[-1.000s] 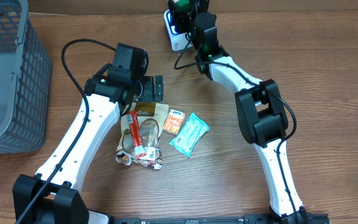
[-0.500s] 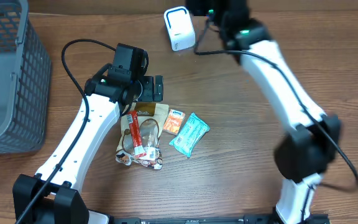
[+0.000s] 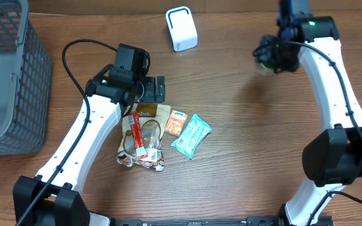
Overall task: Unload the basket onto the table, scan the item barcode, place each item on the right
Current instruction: 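Move the jar right and set it upright on the table, then open the right gripper and move it over the Kleenex pack, then lower the right gripper around the orange Kleenex pack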
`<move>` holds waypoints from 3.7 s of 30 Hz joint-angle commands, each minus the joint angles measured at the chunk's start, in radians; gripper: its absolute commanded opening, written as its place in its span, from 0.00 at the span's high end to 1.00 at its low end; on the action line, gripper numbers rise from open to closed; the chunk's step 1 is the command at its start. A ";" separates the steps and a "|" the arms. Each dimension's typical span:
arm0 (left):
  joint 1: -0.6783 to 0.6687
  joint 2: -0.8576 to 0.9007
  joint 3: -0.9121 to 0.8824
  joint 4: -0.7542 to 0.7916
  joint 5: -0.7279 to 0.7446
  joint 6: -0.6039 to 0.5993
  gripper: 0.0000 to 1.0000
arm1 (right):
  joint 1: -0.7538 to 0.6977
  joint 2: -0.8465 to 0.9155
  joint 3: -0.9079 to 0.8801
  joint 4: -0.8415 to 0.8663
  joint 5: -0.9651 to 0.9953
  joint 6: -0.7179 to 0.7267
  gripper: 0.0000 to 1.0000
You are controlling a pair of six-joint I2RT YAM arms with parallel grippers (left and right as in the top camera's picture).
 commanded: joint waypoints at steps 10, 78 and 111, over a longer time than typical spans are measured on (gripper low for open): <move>-0.001 -0.008 0.012 0.000 0.007 -0.011 0.00 | -0.176 -0.011 -0.349 0.171 0.007 0.001 0.95; -0.001 -0.008 0.012 0.000 0.007 -0.011 0.00 | 0.534 -0.117 -0.726 0.381 -0.182 0.372 0.53; -0.001 -0.008 0.012 0.000 0.007 -0.010 0.00 | 0.367 -0.117 -0.526 0.308 -0.376 0.227 0.68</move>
